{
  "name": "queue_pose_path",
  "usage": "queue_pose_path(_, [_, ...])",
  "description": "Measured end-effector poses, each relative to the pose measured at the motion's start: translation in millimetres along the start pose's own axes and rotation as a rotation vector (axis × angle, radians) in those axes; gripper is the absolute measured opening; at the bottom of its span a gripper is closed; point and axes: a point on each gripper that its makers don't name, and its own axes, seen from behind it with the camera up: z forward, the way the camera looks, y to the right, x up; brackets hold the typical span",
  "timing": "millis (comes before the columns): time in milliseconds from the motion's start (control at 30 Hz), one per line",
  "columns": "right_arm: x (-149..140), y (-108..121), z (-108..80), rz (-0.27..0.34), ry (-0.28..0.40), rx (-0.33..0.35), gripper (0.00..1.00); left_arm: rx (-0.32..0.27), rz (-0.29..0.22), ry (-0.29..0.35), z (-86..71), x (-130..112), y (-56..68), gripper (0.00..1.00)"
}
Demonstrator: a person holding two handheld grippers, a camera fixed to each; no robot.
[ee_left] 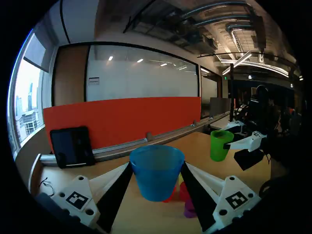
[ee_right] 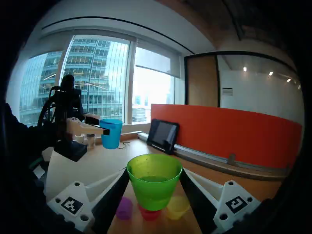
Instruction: Pour water
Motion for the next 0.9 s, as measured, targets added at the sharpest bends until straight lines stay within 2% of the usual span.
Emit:
queue_pose_path(300, [-10,11,-7.5,0.012,-0.036,-0.007,0.91,-0.012,0.009,-0.066,3.1,-32,-0.4,0.86])
queue_pose_path(567, [-25,13,-10.2,0.013,-0.083,0.002,0.91,-0.023,0.023,-0.111,5.8,-51,-0.2,0.86])
queue_pose_path(900, [-62,12,-15.8,0.006,-0.183,0.022,0.91,-0.046,0.046,-0.192,7.0,-87,7.8,0.86])
